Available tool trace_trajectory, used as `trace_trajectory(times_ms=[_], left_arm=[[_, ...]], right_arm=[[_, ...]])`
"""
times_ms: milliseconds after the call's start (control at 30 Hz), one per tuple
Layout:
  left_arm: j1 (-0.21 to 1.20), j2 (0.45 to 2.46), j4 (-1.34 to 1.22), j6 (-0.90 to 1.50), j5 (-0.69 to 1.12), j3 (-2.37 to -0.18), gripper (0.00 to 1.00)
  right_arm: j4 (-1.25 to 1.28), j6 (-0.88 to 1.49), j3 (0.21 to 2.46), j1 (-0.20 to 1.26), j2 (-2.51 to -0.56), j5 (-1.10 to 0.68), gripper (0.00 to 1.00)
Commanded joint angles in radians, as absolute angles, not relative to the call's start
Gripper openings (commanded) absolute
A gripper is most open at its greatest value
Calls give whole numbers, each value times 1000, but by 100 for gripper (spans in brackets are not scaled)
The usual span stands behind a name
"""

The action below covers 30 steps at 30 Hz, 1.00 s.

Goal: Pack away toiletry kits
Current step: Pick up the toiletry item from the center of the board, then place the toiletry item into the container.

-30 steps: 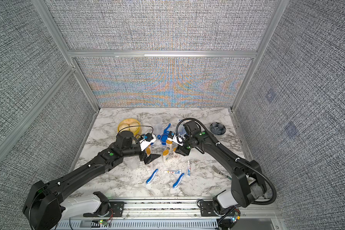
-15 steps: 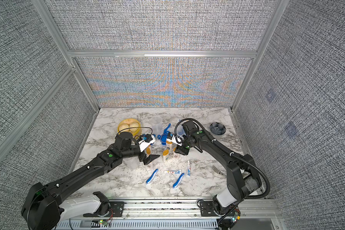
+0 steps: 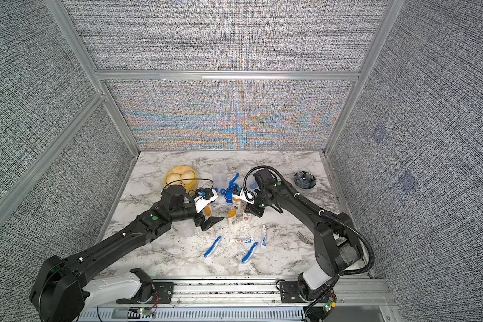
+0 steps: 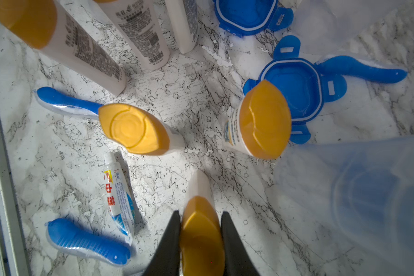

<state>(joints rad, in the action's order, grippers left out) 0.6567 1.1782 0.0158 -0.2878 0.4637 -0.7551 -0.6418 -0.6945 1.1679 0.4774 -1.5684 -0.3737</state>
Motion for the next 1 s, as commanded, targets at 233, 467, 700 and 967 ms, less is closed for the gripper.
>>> trace_trajectory(times_ms=[233, 467, 700, 967], left_arm=[[657, 1225, -56, -237, 457, -785, 98], [657, 1243, -125, -118, 469, -801, 98], [658, 1228, -129, -33, 408, -791, 92], [665, 1287, -222, -4, 406, -766, 90]], right_arm=[[-740, -638, 1230, 480, -1372, -461, 7], [-837, -513, 1387, 485, -1279, -369, 7], [-902, -447, 1572, 421, -1343, -272, 7], [-901, -415, 1699, 352, -1498, -268, 6]])
